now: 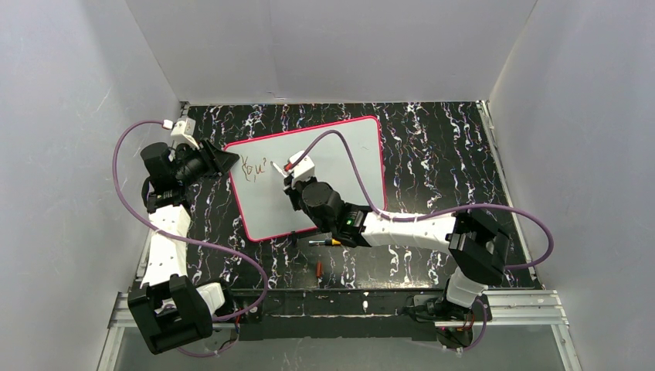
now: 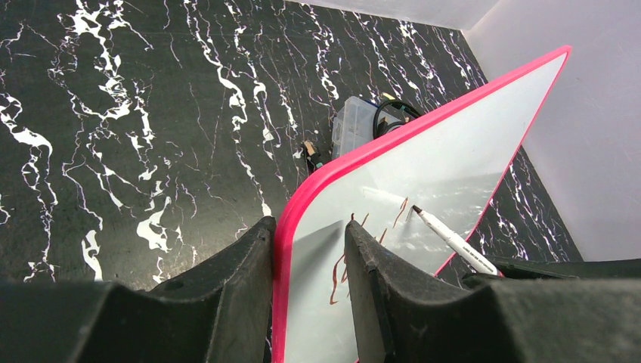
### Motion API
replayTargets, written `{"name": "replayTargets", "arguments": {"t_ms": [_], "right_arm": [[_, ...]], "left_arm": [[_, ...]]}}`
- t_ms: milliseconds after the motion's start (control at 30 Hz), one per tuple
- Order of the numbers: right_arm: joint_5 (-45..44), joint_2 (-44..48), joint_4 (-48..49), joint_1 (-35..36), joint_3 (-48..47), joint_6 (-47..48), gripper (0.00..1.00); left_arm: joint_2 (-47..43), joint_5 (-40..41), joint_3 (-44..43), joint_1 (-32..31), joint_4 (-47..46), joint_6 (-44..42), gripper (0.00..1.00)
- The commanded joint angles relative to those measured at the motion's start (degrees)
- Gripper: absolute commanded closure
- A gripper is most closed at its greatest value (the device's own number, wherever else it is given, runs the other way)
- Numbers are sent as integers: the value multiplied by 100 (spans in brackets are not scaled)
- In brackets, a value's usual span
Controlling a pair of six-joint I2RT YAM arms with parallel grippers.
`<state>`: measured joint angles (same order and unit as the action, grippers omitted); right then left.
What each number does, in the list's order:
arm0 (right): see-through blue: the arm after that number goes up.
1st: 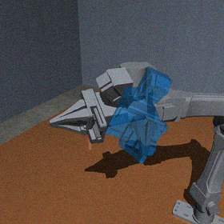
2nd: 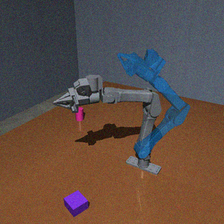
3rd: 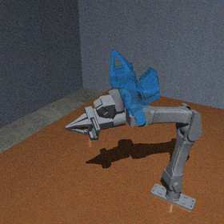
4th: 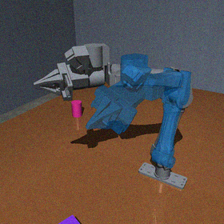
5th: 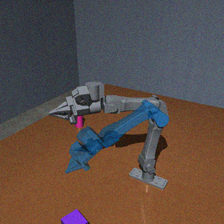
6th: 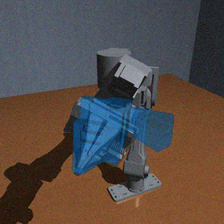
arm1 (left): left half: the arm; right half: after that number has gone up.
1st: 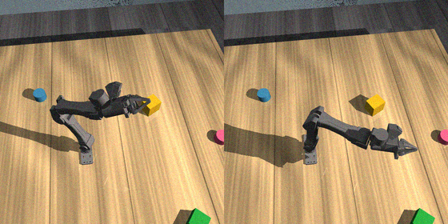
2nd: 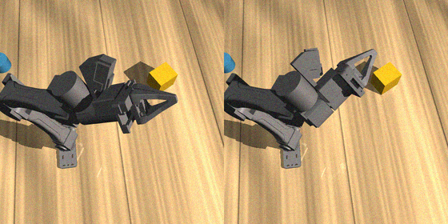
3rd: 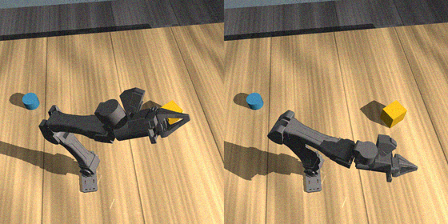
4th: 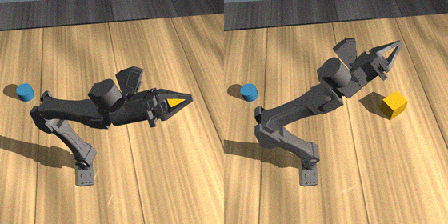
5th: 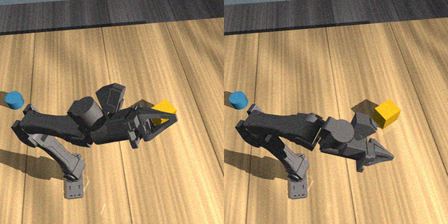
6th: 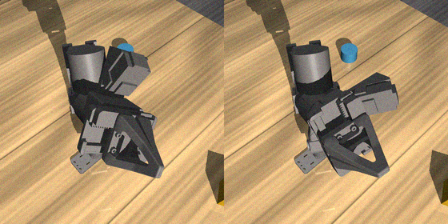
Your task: Write a sentence on the whiteboard
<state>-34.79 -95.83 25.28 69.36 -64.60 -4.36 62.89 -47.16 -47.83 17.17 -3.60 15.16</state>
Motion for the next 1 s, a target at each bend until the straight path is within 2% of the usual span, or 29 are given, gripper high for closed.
{"name": "replayTargets", "arguments": {"t_ms": [0, 600, 967], "right_arm": [[-192, 176, 65, -11, 172, -192, 99], [121, 320, -74, 68, 404, -378, 99], [-306, 197, 163, 69, 208, -307, 99]], "left_arm": [[-227, -285, -60, -64, 87, -12, 64], [-219, -285, -77, -72, 86, -12, 64], [-222, -277, -68, -72, 87, -19, 64]]}}
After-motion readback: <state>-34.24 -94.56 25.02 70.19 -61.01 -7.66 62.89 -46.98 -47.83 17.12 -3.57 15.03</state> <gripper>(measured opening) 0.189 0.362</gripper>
